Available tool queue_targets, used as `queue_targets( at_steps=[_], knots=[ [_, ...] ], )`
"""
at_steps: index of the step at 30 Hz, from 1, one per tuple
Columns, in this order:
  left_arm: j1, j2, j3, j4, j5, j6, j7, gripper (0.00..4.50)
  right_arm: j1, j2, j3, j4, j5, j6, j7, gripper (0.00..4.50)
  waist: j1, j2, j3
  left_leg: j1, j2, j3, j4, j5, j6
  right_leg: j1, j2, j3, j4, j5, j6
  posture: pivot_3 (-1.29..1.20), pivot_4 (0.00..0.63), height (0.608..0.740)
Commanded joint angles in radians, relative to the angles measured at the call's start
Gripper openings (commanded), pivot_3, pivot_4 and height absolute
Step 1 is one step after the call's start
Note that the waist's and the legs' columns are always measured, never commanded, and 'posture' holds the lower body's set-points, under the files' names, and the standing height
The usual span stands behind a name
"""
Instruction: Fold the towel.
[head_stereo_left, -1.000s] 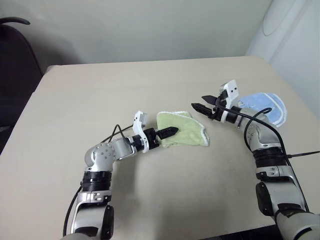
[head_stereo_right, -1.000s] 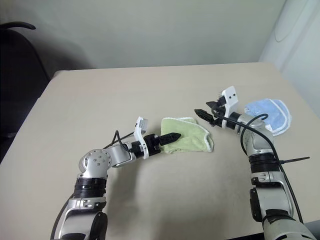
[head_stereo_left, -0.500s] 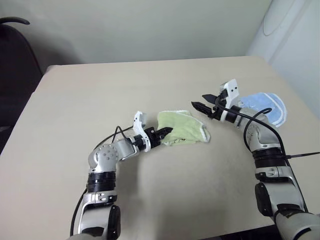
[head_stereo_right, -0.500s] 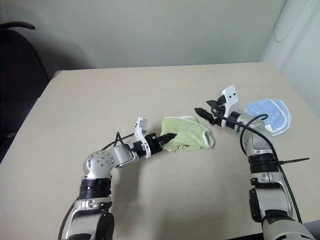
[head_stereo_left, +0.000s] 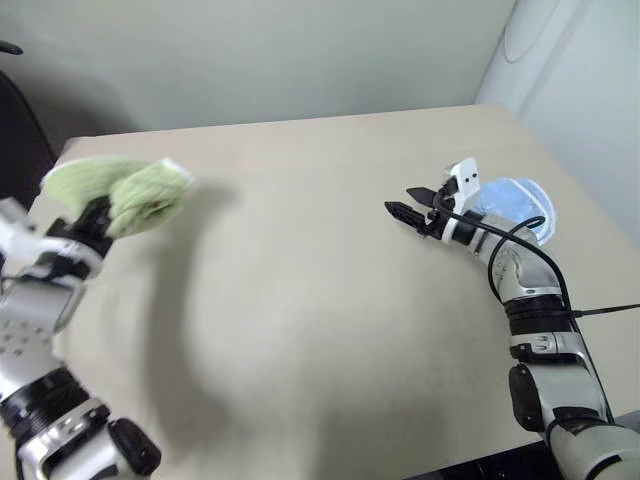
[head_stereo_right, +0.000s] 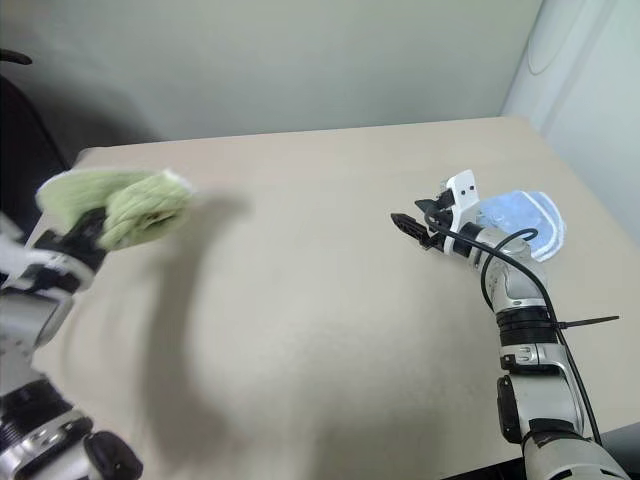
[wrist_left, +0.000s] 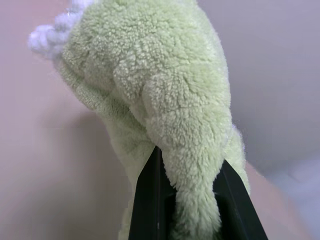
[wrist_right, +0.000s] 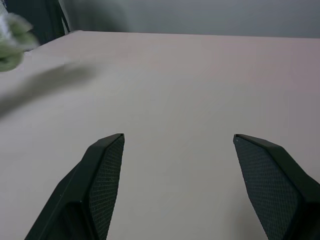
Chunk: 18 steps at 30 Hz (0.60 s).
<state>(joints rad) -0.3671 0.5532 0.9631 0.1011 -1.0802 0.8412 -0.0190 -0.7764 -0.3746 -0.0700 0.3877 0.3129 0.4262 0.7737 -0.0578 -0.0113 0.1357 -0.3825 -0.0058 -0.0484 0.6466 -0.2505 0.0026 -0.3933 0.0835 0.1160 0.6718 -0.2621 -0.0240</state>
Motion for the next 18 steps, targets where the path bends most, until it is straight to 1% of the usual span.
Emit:
queue_targets(
  at_steps=[1,7,11,13,18],
  knots=[
    [0.061,-0.030,0.065,0.011,-0.020,-0.046,0.046,0.01,-0.035,0.011,-0.001,0.004,0.015,-0.028,0.023,3.68,0.006,0.000,0.000,0.000,0.000,0.000,0.000,0.000,0.000,0.000,0.000,0.000,0.000,0.000,-0.001,0.00,0.150,0.740],
    [0.128,-0.155,0.092,-0.023,-0.075,-0.097,0.104,0.01,-0.062,0.022,0.012,0.055,0.000,-0.058,0.041,3.68,0.023,-0.002,0.000,0.000,0.000,-0.002,0.002,-0.001,0.002,0.002,0.000,-0.002,0.000,0.005,-0.002,0.00,0.150,0.740],
    [0.151,-0.207,0.115,-0.075,-0.161,-0.144,0.102,1.29,-0.062,0.025,0.015,0.067,0.001,-0.068,0.046,3.68,0.019,-0.002,0.000,0.000,0.000,-0.001,0.002,-0.001,0.002,0.003,0.000,-0.001,-0.002,0.006,-0.002,0.00,0.150,0.740],
    [0.168,-0.210,0.117,-0.091,-0.192,-0.157,0.100,1.95,-0.051,0.028,0.018,0.064,0.002,-0.072,0.048,3.68,0.017,-0.002,0.000,0.000,0.000,-0.001,0.001,0.000,0.002,0.003,0.000,-0.001,-0.003,0.005,-0.002,0.00,0.150,0.740],
    [0.232,-0.185,0.103,-0.102,-0.227,-0.162,0.114,3.77,-0.046,0.032,0.015,0.064,0.005,-0.076,0.046,3.68,0.007,-0.002,0.000,0.000,0.000,-0.001,0.000,0.000,0.002,0.003,0.000,-0.001,-0.005,0.005,-0.002,0.00,0.150,0.740]
  ],
)
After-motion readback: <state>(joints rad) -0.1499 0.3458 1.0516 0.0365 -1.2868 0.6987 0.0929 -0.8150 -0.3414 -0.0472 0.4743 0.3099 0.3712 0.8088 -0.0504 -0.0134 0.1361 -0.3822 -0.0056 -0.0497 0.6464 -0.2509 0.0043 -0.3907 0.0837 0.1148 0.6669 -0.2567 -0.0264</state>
